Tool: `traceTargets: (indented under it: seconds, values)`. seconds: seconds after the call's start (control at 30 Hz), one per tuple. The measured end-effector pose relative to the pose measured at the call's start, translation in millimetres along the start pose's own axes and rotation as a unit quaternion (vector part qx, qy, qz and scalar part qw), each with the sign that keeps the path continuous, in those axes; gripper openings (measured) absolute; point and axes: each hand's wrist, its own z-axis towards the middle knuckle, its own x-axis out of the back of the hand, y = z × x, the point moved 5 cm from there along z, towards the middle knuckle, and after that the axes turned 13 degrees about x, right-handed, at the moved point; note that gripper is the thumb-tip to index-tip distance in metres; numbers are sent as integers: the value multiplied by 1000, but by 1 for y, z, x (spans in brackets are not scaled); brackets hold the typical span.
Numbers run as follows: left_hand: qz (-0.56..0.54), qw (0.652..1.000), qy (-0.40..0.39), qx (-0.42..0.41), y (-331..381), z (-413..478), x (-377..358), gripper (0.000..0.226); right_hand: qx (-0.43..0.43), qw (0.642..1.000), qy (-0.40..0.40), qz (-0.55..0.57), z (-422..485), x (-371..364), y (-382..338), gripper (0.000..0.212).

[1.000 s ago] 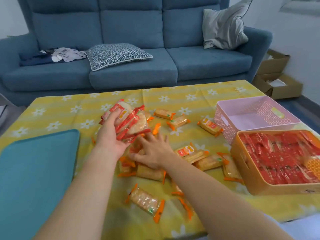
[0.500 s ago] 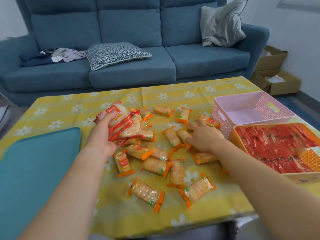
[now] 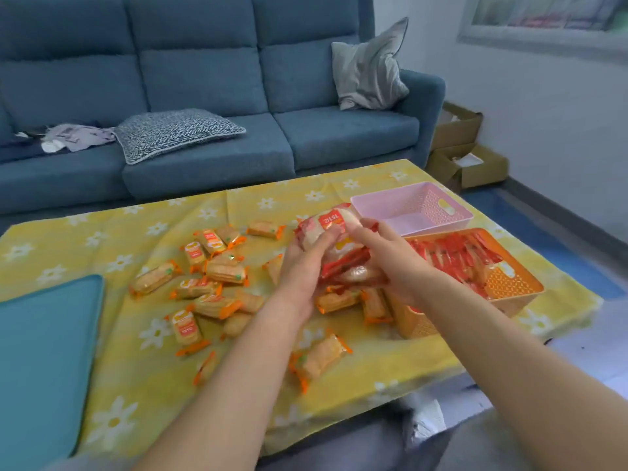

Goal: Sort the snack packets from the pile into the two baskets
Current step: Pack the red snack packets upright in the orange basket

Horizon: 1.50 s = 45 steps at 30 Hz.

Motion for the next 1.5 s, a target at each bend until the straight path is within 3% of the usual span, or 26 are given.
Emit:
traceTargets:
  seconds: [0.13,0.23,0.27,0.33,0.4,0.47,0.53,0.6,0.73,0.8,0.87,0.97,1.1,1.2,1.27,1.37,1.43,1.5]
  values:
    - [44,998,-41,-15,-10,8,-78,38,33,990,130,-34,-8,72,-10,64]
    - [119,992,8,-44,-14,24,-107,65,30,983,163,-77,-15,131,-12,62]
    - [200,975,57,-84,-19,32,-112,65,22,975,152,-163,-14,147,-8,68]
    - [372,905,148,-144,-32,42,-111,57,-33,919,106,-378,-13,167,7,91]
    - [486,842,157,-173,-52,47,-114,53,-54,874,120,-469,-10,182,15,100]
    - [550,806,122,-181,-75,54,-115,52,-5,872,154,-464,-10,193,5,81]
    - [572,800,96,-154,-86,60,-111,50,57,873,164,-456,-12,198,-6,59]
    - [590,786,96,-158,-87,61,-102,47,78,871,114,-472,-13,190,-8,62]
    - [692,694,105,-167,-74,56,-88,50,66,837,-1,-543,-10,164,1,78]
    - [716,675,112,-138,-66,56,-80,54,80,878,13,-473,-6,160,-1,72]
    - [719,677,114,-107,-59,56,-71,53,85,921,35,-379,-5,161,0,67]
    - [727,670,112,-103,-50,53,-59,42,78,953,59,-286,-4,169,1,63]
    - [686,713,103,-103,-46,51,-55,37,75,974,93,-190,-6,182,-5,36]
    - [617,752,129,-195,-33,43,-80,45,71,973,93,-197,-10,191,-4,20]
    - [581,774,105,-227,-30,38,-105,48,72,966,74,-236,-12,189,-1,13]
    - [552,803,72,-212,-35,40,-135,51,98,911,64,-395,-11,186,-5,7]
    - [562,790,92,-228,-36,41,-148,51,108,865,74,-485,-12,186,-12,29]
    - [540,797,110,-247,-30,41,-155,47,137,853,69,-499,-13,186,-19,54]
